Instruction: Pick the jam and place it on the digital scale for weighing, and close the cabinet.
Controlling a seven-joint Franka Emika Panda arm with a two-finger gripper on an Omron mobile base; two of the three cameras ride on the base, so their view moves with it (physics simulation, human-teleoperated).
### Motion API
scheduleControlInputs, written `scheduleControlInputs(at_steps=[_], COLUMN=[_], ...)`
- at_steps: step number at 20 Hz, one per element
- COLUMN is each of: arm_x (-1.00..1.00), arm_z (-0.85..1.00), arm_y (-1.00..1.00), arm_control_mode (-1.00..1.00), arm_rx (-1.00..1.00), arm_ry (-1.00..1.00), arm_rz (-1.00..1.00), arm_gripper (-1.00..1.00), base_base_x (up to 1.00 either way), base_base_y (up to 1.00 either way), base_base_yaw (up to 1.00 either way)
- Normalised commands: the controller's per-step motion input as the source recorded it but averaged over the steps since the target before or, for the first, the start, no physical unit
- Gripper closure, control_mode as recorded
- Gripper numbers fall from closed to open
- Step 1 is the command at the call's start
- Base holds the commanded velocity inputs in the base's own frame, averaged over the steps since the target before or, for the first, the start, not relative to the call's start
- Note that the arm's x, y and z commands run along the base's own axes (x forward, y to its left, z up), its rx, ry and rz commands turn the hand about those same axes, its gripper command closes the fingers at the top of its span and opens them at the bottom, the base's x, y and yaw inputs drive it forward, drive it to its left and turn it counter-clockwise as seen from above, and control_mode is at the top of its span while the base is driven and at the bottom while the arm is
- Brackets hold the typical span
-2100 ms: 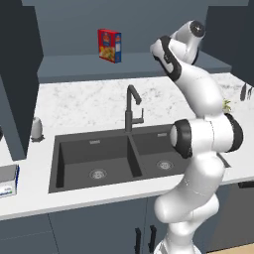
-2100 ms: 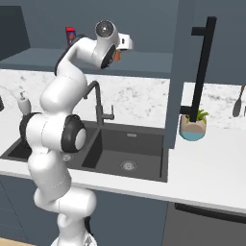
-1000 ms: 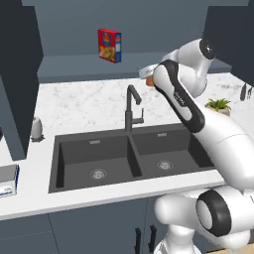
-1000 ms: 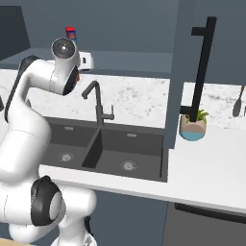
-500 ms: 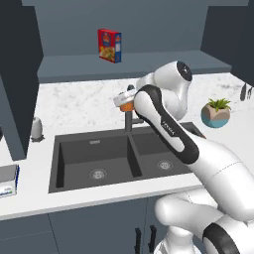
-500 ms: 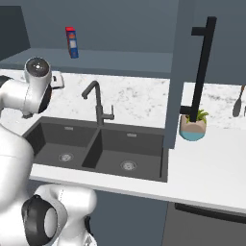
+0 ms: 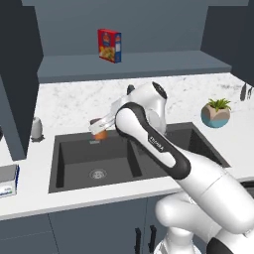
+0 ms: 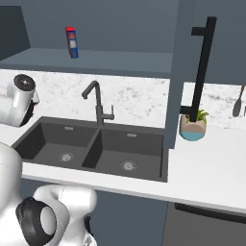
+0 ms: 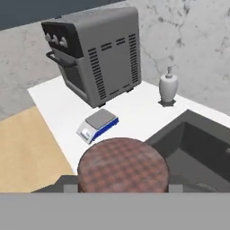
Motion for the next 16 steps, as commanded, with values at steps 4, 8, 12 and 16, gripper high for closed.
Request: scheduleControlInputs(at_steps=[4, 8, 12, 16], arm_x=[0.03, 0.26, 0.25, 0.21], arm_z=[-0.52, -0.49, -0.42, -0.2], arm_y=[0.76, 0.69, 0.77, 0.85], arm_control_mode=[-1.0, -1.0, -1.0, -1.0], arm_rx=[0.12, 0.15, 0.11, 0.04], arm_ry=[0.03, 0.0, 0.02, 0.13], arm_rz=[0.25, 0.21, 0.18, 0.18], arm_gripper=[1.0, 1.0, 1.0, 1.0], base_base_x=[0.0, 0.0, 0.0, 0.0], base_base_y=[0.0, 0.0, 0.0, 0.0], base_base_yaw=[0.0, 0.0, 0.0, 0.0])
